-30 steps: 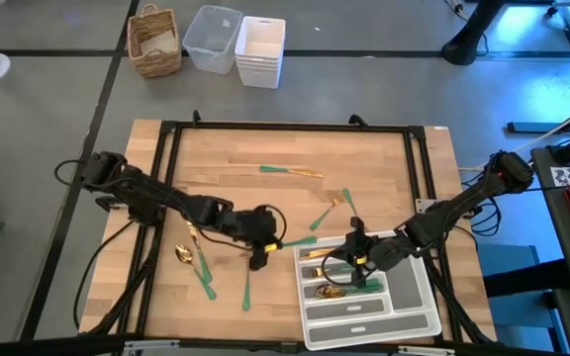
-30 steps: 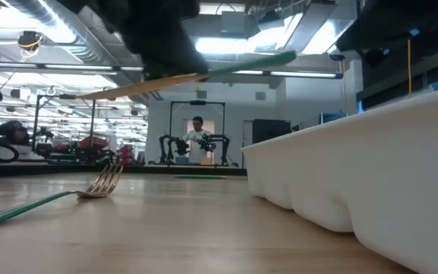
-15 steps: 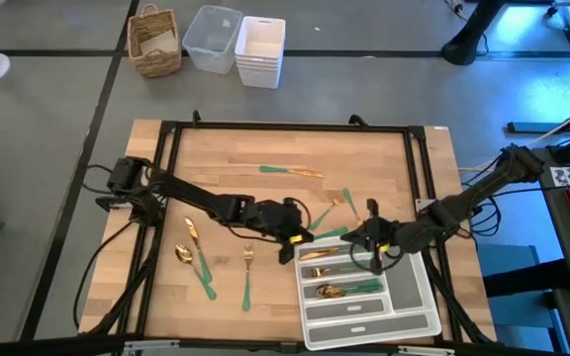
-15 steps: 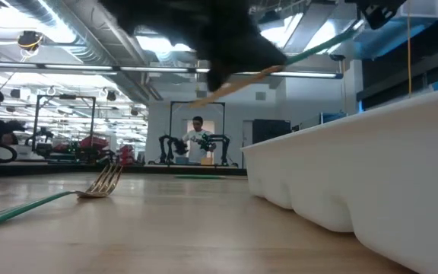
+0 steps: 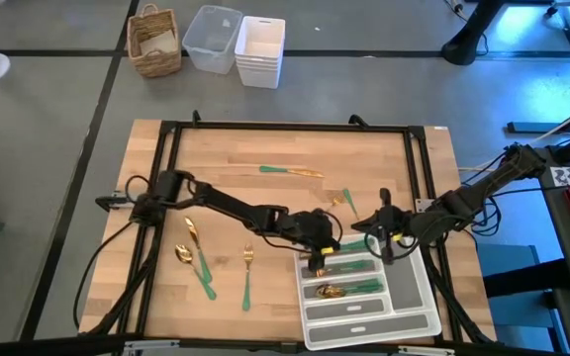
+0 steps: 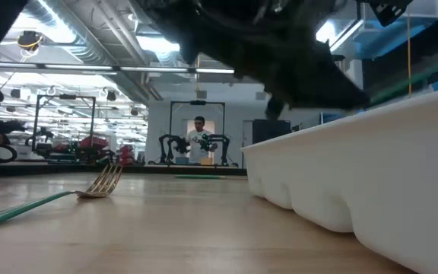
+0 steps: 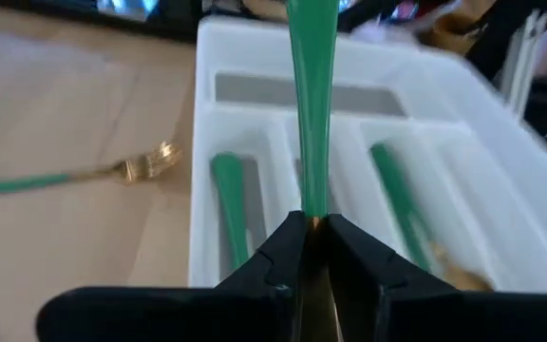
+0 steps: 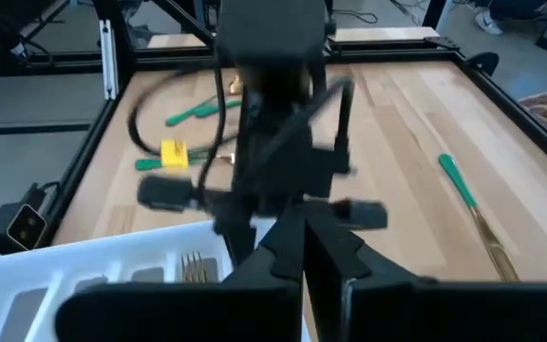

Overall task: Sort silverware
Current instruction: Put the bottom right green table knife into the silverware tray, then put the top left green fork into the silverware tray

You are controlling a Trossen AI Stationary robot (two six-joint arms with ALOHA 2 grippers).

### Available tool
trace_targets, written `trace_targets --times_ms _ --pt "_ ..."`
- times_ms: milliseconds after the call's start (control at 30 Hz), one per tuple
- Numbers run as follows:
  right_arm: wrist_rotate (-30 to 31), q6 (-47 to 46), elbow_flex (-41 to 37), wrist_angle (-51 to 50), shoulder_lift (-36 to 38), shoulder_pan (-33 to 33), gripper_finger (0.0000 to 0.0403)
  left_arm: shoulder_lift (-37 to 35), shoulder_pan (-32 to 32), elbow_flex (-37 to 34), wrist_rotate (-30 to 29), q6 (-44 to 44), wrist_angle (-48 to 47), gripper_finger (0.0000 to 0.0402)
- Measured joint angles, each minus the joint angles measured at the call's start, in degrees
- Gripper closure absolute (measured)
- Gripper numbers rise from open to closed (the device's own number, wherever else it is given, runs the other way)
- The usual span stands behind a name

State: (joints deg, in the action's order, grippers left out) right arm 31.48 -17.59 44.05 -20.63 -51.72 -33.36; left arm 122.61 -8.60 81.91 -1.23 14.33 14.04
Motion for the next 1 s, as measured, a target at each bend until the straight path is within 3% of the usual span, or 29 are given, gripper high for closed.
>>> trace_targets --times_ms 433,700,833,1000 --pt "-1.07 -0.35 -0.02 -1.2 -0.25 0.0 0.0397 3.63 0.5 0.83 -0.01 -1.32 -1.26 0.0344" --pt "1.36 -7.72 -0.02 -1.54 -0.27 0.0 0.0397 3.36 0.5 0.81 -0.01 -1.3 -2.86 0.0307" --pt "6.22 -14.05 -0.02 -1.9 -1.04 0.02 0.0397 -0.49 0.73 0.81 0.04 -2.08 -6.29 0.0301" --pt "8.39 -22.18 -0.02 -1.96 -2.15 2.48 0.0397 -8.92 2.09 0.81 0.72 -4.51 -21.12 0.03"
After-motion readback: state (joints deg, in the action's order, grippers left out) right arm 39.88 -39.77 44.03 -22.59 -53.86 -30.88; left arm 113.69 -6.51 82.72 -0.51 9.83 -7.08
